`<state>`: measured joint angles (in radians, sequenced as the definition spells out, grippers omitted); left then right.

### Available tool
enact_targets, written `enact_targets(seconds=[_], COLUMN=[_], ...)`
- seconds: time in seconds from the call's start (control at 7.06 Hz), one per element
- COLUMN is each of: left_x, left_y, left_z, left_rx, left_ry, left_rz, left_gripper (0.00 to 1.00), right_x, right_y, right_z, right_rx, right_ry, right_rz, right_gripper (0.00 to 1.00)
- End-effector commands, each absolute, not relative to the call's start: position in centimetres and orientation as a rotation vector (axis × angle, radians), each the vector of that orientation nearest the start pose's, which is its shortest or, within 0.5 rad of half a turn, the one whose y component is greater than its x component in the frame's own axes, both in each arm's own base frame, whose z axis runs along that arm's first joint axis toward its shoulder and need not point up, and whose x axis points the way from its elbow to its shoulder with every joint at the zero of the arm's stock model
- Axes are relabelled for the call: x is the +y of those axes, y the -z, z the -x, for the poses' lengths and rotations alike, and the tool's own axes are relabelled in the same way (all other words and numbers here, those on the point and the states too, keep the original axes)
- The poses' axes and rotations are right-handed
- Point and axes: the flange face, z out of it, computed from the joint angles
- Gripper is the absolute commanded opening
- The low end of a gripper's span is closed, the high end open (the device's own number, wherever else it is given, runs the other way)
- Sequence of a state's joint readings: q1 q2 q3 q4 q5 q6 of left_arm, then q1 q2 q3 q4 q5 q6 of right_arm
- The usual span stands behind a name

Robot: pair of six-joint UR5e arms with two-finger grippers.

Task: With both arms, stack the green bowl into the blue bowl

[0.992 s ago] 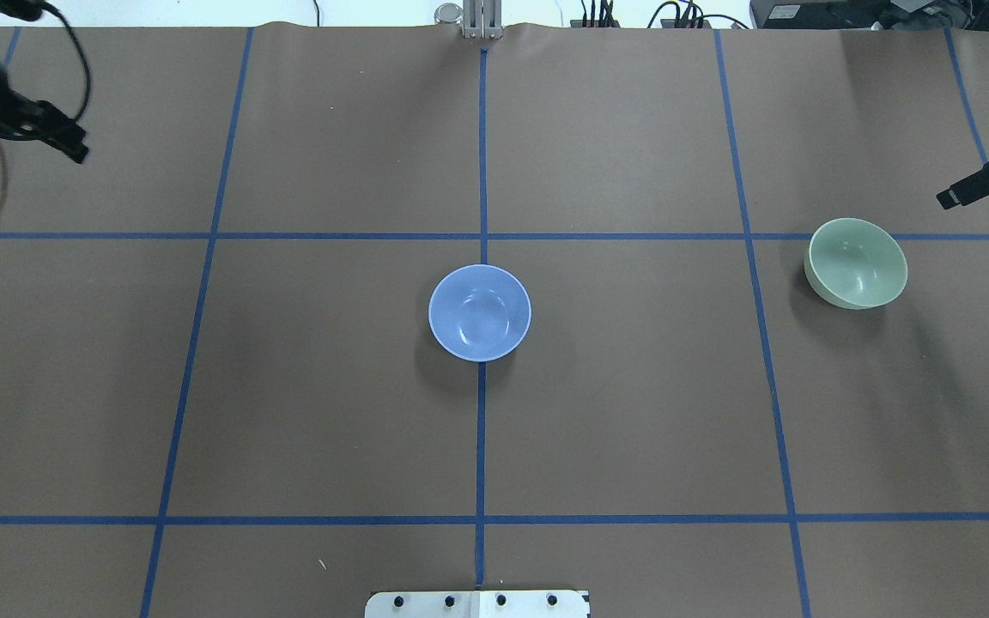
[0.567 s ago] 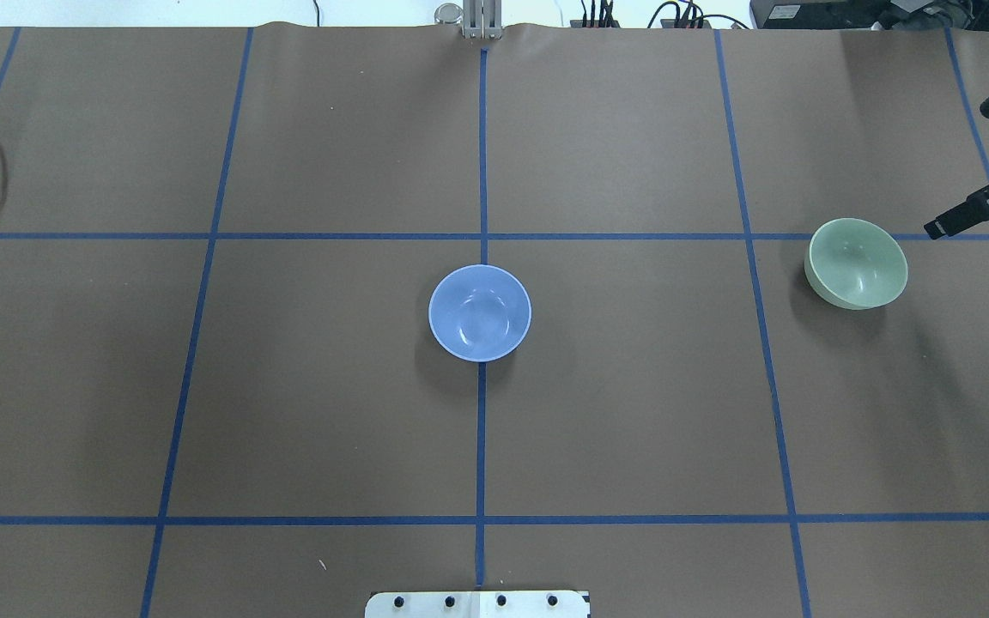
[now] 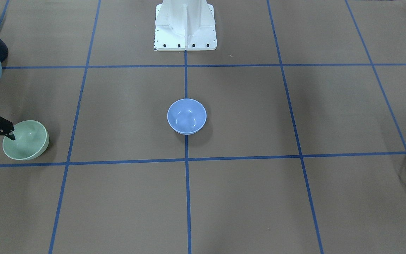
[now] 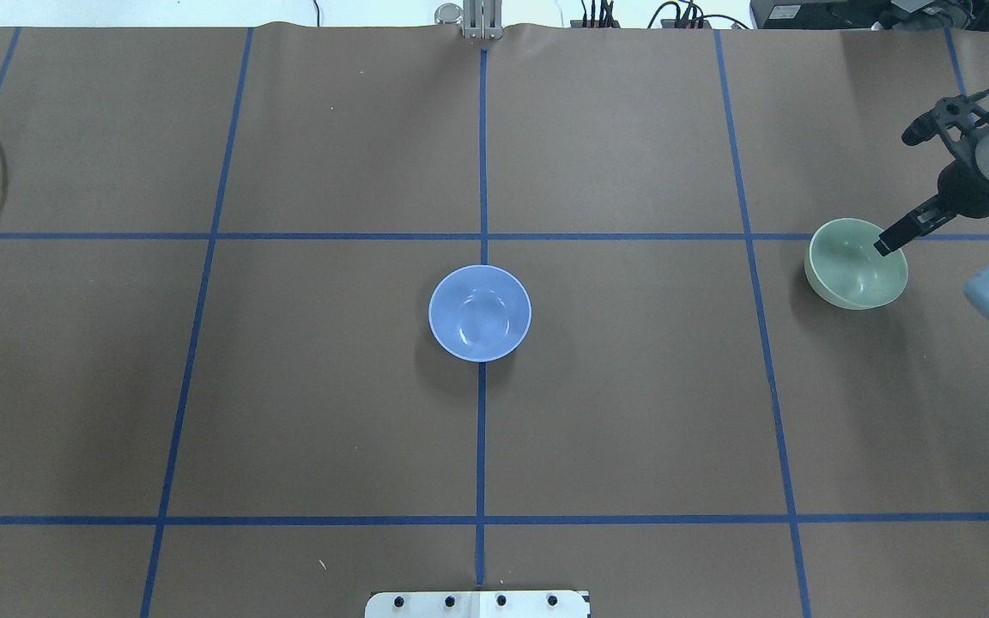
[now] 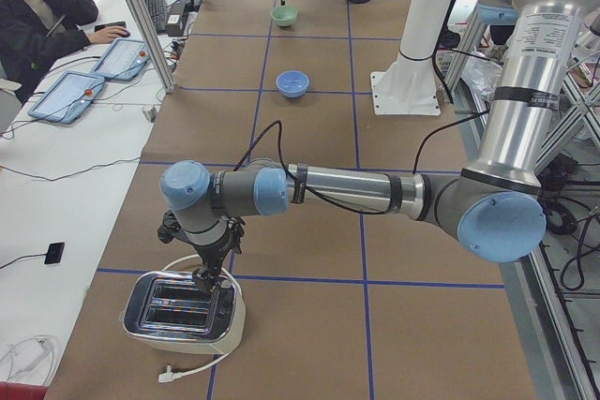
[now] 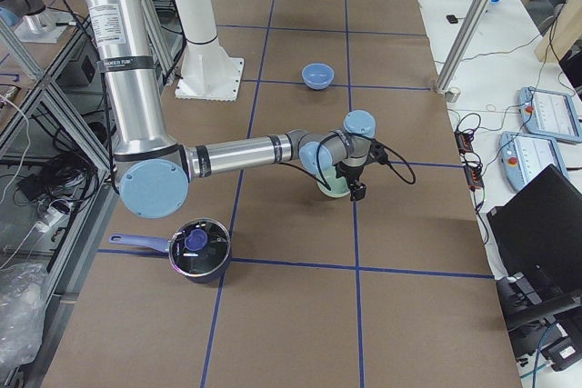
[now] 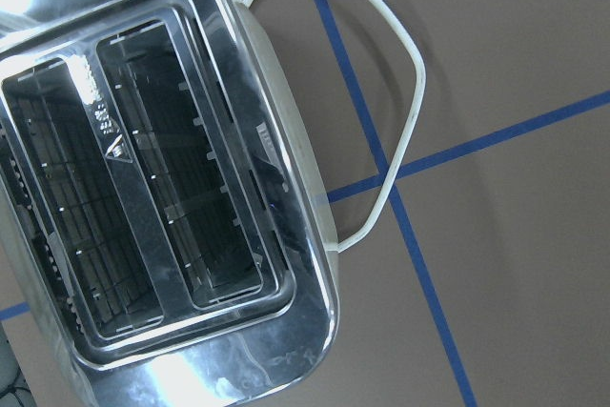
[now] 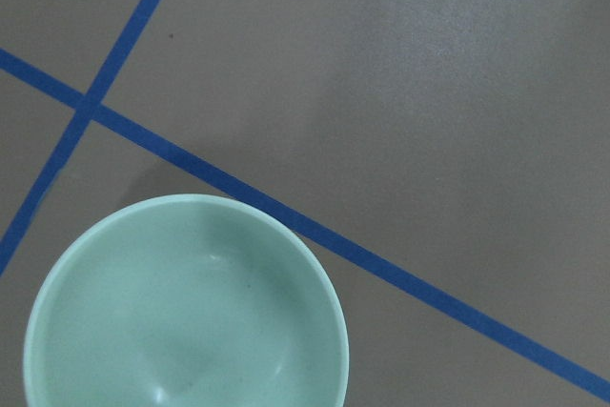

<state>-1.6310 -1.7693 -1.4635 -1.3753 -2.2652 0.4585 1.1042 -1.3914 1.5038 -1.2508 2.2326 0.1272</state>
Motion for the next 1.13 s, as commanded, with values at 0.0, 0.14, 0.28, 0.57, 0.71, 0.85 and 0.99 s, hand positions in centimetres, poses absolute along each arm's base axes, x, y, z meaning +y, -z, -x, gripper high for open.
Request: enact_targets(seconds=[0.0,0.14,0.28,0.57,0.71,0.85,0.99], left_x=[-55.9,-55.8,-55.6,-55.2,-55.2,-55.2,-55.2], left_y=[-63.2,-63.3,-63.5,-63.9,-63.9,-63.9,-63.9], left_z=[10.4,10.4,10.3,10.3,10.3,10.3,10.3], left_rx=[0.701,0.701,0.702,0.705,0.705,0.705,0.706], left_ry=[-0.342,-0.341,-0.34,-0.338,-0.339,-0.336,-0.319], left_rz=[-0.079,-0.077,-0.072,-0.068,-0.067,-0.067,-0.06], left_gripper=[0.99,0.99,0.99,0.99,0.99,0.99,0.99], right_x=[-56.0,-56.2,-56.1,-55.8,-55.9,-56.4,-57.3], right_y=[-58.8,-58.4,-58.7,-58.6,-57.9,-57.2,-55.5], right_z=[22.1,22.3,22.2,22.0,22.2,21.2,20.3], right_rx=[-0.752,-0.756,-0.754,-0.763,-0.784,-0.815,-0.873], right_ry=[0.494,0.495,0.493,0.49,0.486,0.464,0.426], right_rz=[-0.207,-0.209,-0.202,-0.198,-0.197,-0.199,-0.196], right_gripper=[0.8,0.36,0.05,0.0,0.0,0.0,0.0])
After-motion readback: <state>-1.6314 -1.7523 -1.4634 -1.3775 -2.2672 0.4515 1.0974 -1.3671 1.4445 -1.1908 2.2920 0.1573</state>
